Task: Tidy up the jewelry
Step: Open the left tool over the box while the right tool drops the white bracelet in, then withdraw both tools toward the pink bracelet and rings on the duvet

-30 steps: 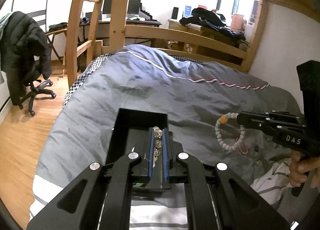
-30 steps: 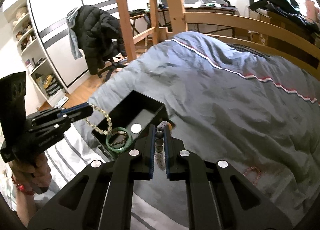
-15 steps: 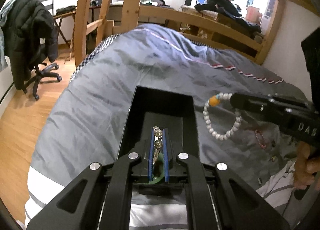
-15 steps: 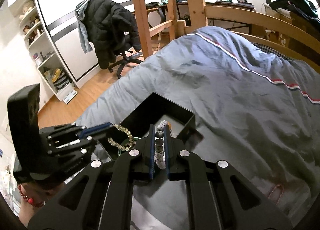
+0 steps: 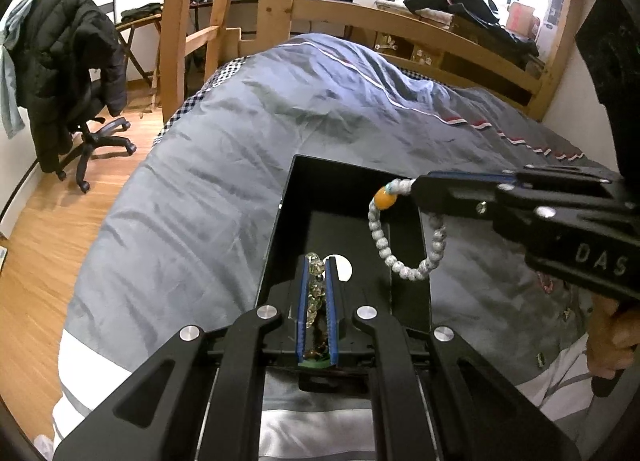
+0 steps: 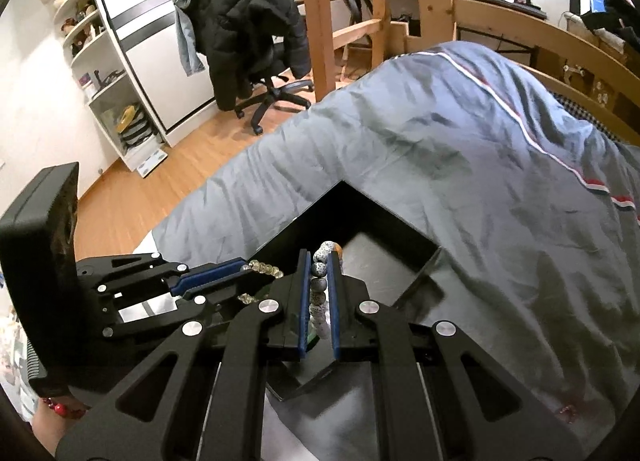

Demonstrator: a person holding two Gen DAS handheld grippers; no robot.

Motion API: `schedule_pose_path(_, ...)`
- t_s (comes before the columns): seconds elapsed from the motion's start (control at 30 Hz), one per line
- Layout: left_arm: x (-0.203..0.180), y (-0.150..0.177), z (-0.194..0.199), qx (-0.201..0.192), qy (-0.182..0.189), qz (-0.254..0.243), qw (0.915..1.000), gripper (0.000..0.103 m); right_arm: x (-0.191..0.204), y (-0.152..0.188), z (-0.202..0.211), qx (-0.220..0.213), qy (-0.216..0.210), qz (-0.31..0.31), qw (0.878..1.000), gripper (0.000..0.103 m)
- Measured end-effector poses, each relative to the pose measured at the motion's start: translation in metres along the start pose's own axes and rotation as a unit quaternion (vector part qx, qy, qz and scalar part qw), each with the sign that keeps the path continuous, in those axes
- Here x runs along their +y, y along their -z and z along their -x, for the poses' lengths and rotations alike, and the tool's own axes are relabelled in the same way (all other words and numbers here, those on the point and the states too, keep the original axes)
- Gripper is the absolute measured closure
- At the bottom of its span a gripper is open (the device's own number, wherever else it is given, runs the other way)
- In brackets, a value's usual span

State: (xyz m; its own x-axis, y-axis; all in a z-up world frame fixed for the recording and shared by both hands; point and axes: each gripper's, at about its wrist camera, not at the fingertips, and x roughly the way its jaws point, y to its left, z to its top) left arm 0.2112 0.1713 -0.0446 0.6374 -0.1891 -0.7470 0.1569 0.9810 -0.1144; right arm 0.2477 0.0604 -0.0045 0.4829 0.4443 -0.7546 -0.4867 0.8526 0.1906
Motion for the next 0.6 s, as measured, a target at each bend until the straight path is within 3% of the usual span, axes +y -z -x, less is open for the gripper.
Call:
schedule_pose_path(0.17,0.002,0.001,-0.002,0.005,-0.008,0.003,0.9999,0.094,0.0,-0.005,0.0,0.003,-0.015,-0.011,1.0,0.093)
schedule_pose_path(0.2,0.003,0.001,-0.001,0.005,-0.011,0.006,0.9999,0.09,0.0,-0.006,0.002,-0.001,-0.016,-0.013,1.0,0.091)
schedule_pose_path(0.23,0.003,0.001,0.0,0.002,-0.012,0.009,0.9999,0.078,-0.001,-0.007,0.004,-0.005,-0.013,-0.016,1.0,0.089)
schedule_pose_path(0.27,0.005,0.001,0.002,-0.002,-0.013,0.012,0.9998,0.069,-0.002,-0.008,0.006,-0.007,-0.008,-0.02,1.0,0.078)
schedule_pose_path(0.3,0.006,0.0,0.006,-0.011,-0.016,0.017,0.9997,0.055,-0.005,-0.009,0.009,-0.013,-0.004,-0.025,1.0,0.059)
schedule_pose_path(0.37,0.009,0.0,0.01,-0.022,-0.021,0.022,0.9993,0.043,-0.008,-0.009,0.017,-0.027,0.007,-0.032,0.999,0.039)
schedule_pose_path(0.47,0.01,0.0,0.011,-0.028,-0.026,0.026,0.9989,0.04,-0.018,-0.008,0.033,-0.037,0.027,-0.036,0.998,0.036)
schedule_pose_path(0.53,0.006,0.0,0.011,-0.028,-0.022,0.023,0.9991,0.039,-0.027,-0.003,0.047,-0.043,0.045,-0.043,0.997,0.025)
schedule_pose_path(0.6,-0.001,0.0,0.012,-0.032,-0.019,0.017,0.9992,0.028,-0.037,0.001,0.061,-0.046,0.058,-0.051,0.996,0.015)
